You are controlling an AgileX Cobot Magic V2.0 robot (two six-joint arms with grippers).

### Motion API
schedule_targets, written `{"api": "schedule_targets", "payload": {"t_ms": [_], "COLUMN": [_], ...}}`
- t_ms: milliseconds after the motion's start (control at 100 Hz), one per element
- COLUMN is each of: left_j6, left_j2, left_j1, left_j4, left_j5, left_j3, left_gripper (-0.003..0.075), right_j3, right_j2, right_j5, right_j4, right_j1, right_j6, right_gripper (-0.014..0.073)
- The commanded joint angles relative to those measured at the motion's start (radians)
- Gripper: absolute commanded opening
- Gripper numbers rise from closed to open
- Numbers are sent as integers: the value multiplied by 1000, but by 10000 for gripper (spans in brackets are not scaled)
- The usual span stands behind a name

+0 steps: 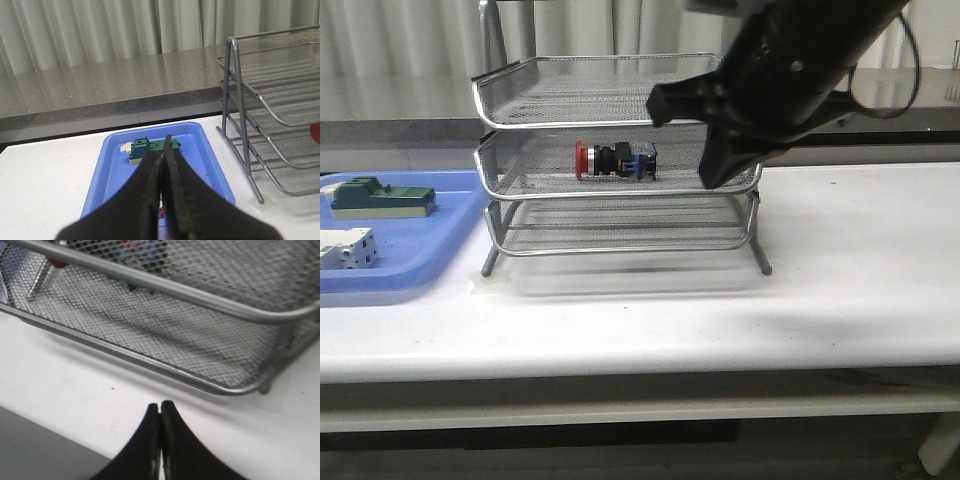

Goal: Place button on rack with both arms
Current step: 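Push the mesh tray back into the rack with the right gripper, then withdraw the right gripper up and away from the rack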

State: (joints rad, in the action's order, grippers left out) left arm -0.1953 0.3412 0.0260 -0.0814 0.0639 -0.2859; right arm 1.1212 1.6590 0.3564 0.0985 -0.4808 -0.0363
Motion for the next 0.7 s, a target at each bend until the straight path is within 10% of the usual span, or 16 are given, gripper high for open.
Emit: {"api": "schedule_targets", "payload": {"t_ms": [0,690], "left_j6": [9,9], "left_j2": [7,7], "left_j1": [-2,-2], "left_j4": [-9,-9], "left_j5": [-84,-84], "left_j3": [-26,-26], "left_gripper": [4,4], "right_j3": [-21,-473], "right_j2": [-119,-846], "right_j5": [-44,-140], "right_j4": [-22,-55], "right_j1": [45,326], "right_j6": [12,12], "right_gripper": [-64,-64]}}
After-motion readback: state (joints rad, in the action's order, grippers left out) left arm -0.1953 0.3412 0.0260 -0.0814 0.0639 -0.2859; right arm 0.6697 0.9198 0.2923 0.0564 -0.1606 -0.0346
